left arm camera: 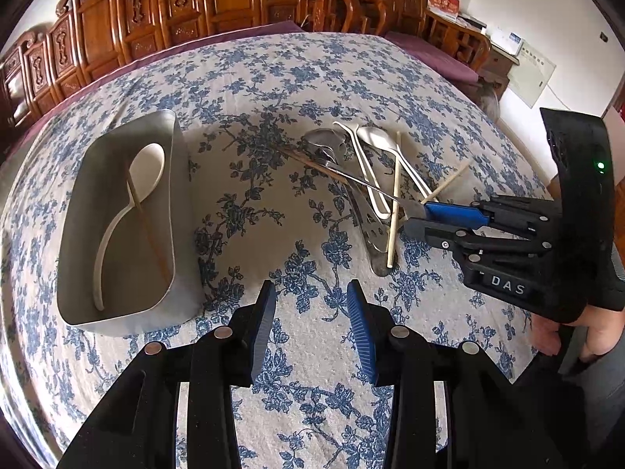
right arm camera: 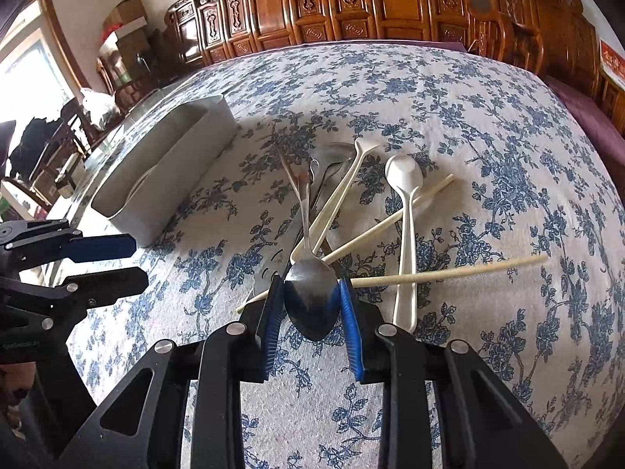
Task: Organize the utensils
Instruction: 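Close the right tool on a metal spoon in the pile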
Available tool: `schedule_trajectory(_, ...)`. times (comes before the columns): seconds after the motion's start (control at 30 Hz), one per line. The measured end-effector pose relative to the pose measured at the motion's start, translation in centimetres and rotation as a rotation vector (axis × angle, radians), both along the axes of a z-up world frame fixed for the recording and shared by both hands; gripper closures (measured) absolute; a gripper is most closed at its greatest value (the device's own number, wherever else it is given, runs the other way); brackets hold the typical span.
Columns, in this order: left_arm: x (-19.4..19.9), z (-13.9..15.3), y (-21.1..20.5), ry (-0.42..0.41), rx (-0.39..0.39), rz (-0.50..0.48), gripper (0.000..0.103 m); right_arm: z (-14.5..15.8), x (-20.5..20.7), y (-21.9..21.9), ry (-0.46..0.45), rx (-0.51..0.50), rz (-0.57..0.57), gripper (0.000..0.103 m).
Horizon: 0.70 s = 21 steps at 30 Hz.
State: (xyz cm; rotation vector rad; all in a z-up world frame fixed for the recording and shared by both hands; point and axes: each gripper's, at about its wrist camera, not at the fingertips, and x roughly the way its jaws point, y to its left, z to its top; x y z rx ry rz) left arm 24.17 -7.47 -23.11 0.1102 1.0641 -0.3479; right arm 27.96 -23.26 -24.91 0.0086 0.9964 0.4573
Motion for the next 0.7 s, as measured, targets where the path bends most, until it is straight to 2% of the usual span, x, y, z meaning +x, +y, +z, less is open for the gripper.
schedule_trajectory(0.27,0.2,-0.7,-0.5,0.012,0.008,-0.001,0.067,-1.2,-0.2,0.4,0.07,-0.001,0.043,0.071)
schedule_trajectory(0.53,0.2,-0.7,-0.5,0.013,0.011,-0.002,0.067,-1.0,0.6,-1.9,0.107,0.101,-0.043,0.07)
schedule_trajectory(0.7,0.2,-0.7,-0.5,0.015,0.011,-0.002,0.067,-1.6,0.7,-1.3,0.129,0.096,-0.031,0.07)
